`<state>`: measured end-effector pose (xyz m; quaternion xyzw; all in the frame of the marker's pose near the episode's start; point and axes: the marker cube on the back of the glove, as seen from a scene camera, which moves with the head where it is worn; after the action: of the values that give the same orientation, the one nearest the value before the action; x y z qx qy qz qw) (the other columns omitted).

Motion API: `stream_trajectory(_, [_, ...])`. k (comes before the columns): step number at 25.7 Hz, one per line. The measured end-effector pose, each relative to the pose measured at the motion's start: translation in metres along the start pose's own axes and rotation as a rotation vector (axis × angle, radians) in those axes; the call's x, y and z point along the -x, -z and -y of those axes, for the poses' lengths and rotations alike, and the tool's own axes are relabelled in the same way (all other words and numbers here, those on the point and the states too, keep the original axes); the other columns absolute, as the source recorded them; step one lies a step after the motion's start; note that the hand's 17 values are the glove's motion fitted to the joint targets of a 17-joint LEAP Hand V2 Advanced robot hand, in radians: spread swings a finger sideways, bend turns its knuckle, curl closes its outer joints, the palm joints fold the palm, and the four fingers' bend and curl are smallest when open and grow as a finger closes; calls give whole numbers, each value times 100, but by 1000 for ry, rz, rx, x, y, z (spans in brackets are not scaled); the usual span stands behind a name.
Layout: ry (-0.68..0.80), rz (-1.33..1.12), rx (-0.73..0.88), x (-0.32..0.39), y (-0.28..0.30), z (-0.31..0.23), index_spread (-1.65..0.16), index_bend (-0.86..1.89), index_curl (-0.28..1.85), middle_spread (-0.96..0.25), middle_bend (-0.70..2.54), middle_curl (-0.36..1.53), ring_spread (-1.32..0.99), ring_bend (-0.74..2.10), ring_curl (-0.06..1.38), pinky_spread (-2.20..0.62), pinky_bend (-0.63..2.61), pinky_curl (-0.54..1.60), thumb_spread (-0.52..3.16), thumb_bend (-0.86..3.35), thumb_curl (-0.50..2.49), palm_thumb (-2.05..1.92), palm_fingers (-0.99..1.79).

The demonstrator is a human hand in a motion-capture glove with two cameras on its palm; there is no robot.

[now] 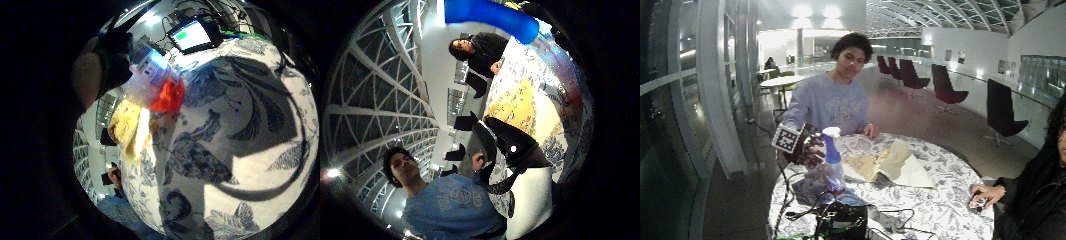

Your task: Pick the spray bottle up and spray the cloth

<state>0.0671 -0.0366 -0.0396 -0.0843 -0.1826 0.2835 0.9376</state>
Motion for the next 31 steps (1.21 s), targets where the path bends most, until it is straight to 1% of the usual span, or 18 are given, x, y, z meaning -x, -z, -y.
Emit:
stream_trajectory(4, [-28, 80, -42, -15, -1, 17, -36, 5, 16, -4, 32, 35, 0, 49, 34, 18, 42, 35, 106, 1, 27, 55, 59])
stream_trajectory(9, [-45, 118, -52, -18, -9, 43, -36, 7, 16, -4, 32, 36, 0, 49, 34, 18, 43, 36, 106, -1, 28, 58, 58])
stream_trajectory(16, [-26, 167, -50, -20, -24, 82, -37, 7, 15, -4, 34, 38, 0, 50, 35, 20, 44, 36, 104, -1, 29, 61, 58])
stream_trajectory(21, [1, 183, -49, -27, -40, 90, -38, 10, 16, -4, 38, 39, 0, 47, 34, 23, 41, 35, 101, -3, 29, 60, 57])
stream_trajectory(25, [17, 156, -93, -29, -44, 93, -38, 13, 17, -4, 39, 40, 0, 48, 34, 24, 38, 34, 100, -2, 29, 61, 67])
stream_trajectory(27, [18, 135, -111, -29, -43, 94, -35, 16, 19, -5, 41, 40, -2, 49, 33, 24, 35, 33, 100, 1, 31, 67, 81])
stream_trajectory(31, [27, 118, -128, -29, -43, 96, -32, 20, 24, -6, 38, 40, -3, 46, 33, 22, 33, 32, 99, 4, 36, 78, 93])
